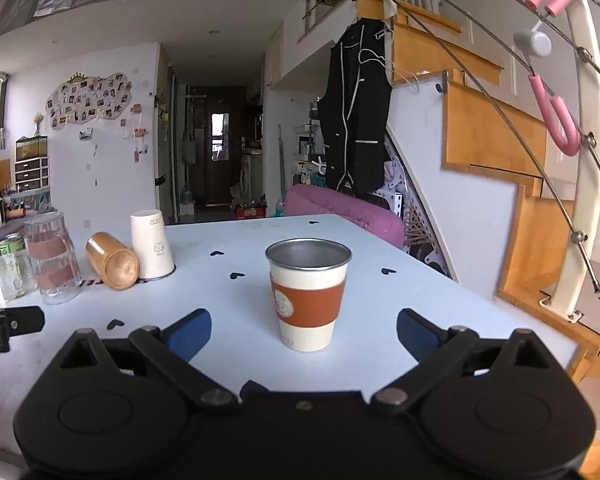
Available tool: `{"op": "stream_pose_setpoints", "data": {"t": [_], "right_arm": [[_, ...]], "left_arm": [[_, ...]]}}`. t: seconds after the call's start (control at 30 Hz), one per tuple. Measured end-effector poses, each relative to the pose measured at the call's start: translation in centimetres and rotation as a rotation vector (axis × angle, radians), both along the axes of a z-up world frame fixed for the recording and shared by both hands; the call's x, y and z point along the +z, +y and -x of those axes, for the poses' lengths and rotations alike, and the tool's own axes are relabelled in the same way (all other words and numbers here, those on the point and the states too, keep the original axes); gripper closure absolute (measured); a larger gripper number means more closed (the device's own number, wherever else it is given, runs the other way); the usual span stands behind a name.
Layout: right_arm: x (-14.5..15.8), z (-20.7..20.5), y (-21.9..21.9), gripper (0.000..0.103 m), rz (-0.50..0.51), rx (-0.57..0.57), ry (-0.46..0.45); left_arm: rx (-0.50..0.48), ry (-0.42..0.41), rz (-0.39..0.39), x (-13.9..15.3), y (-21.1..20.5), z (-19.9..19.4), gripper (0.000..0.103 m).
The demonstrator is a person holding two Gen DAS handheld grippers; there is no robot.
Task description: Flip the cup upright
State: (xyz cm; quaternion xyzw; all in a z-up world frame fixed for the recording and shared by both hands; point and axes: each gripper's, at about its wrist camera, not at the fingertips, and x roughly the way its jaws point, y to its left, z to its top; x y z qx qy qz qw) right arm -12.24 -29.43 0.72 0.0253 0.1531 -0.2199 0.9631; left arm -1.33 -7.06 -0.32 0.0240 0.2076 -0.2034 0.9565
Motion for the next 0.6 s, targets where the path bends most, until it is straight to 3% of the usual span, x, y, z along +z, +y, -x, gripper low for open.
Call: {"op": "stream_pose_setpoints", "data": {"t": [0.6], "right_arm": [[0.24,0.64,0.53,0.000,-0.007,0.003,0.013]], "left_arm": [[-0.005,0.003,-0.018,0.11,-0.22,0.90,0.000]]}}
